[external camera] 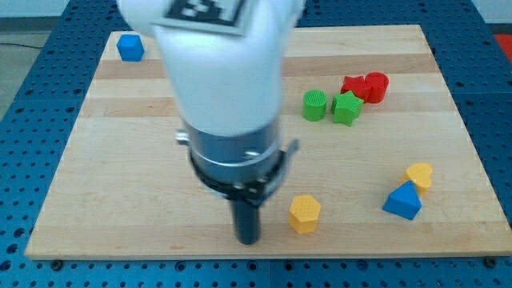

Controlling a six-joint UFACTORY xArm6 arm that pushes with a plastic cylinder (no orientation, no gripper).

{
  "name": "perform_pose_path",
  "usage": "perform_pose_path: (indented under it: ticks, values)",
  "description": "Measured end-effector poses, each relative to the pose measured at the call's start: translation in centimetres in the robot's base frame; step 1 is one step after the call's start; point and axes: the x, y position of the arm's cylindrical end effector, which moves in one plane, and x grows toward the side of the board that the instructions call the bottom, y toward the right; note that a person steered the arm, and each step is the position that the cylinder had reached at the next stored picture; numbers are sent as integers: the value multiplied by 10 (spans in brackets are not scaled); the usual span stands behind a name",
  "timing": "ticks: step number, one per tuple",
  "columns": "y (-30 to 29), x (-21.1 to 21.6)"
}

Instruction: Slide the blue cube into the yellow hexagon

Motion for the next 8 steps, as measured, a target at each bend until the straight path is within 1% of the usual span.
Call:
perform_pose_path:
  ticks: [1, 2, 3, 4, 5, 6, 7, 8]
  values:
    - [39, -4]
    - [34, -29]
    - [32, -42]
    - [104, -41]
    - [128, -40]
    - [14, -56]
    - [-75, -136]
    - [-98, -253]
